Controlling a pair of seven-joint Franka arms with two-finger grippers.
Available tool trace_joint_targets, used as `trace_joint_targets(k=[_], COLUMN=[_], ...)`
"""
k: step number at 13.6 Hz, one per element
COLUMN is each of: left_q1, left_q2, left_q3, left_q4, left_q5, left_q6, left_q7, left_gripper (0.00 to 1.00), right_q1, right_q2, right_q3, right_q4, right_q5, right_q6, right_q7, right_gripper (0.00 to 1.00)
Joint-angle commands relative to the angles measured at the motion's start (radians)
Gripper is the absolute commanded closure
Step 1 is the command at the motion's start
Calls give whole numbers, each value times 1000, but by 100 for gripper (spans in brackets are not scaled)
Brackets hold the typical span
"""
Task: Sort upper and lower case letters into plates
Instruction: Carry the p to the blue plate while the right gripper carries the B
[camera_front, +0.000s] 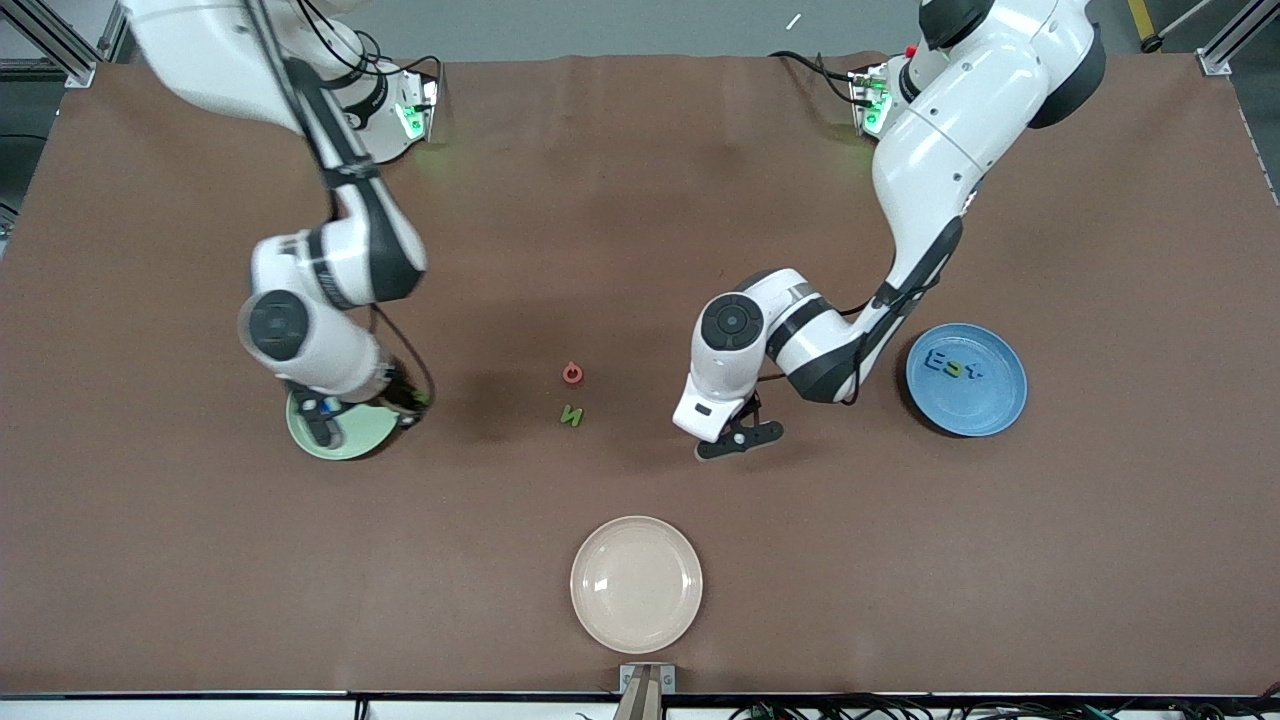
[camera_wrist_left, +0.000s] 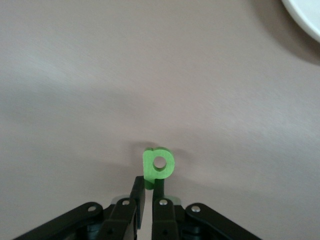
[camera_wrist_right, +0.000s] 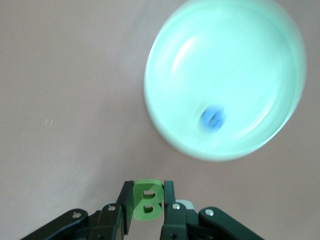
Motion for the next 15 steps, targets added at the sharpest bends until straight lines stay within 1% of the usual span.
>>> trace_joint_targets(k=[1,2,3,5,7,8,9,10,11,12,13,14,15], left_q1=[103,187,271,472,699,858,996,1092,1140,1163,1204,1233,1261], left_q2=[-110,-142,-173,-257,-307,-311,-311,-310,-310,-308,-296,-279,-263], left_q3=[-77,-135,-191,-315,-462,-569,-670,-723,-731,-730,-729,-729,-726], left_q4=[-113,-170,-223,-349,-461,-515,-553,-589,-625,-652,-679,-699,-713], left_q5=[-6,-6,-6,-6,-6,-4,-3,11,34,84,155,216,245], left_q6=[-60,-60,-60,-90,-99,-99,-101,-101,-96,-92,-87,-77,-63], left_q7=[53,97,148,266,359,419,482,534,576,588,591,613,642], left_gripper=[100,100,100,100,100,100,100,100,99,99,99,99,99], right_q1=[-142,-185,-205,-228,-233,-230,-225,-225,-225,-225,-227,-230,-225], right_q2=[-34,-29,-28,-23,-14,-5,0,0,0,-2,-2,-5,-5], right_q3=[22,22,20,20,20,20,20,22,22,20,22,22,22], right_q4=[-70,-94,-119,-202,-260,-280,-282,-282,-280,-280,-279,-276,-270], right_q5=[26,26,26,26,26,26,26,26,26,26,26,26,26], right_q6=[-13,2,28,132,229,266,267,261,260,260,260,257,249], right_q7=[-266,-335,-381,-431,-443,-443,-446,-452,-463,-481,-489,-489,-483], right_gripper=[100,100,100,100,99,99,97,88,62,34,0,0,0])
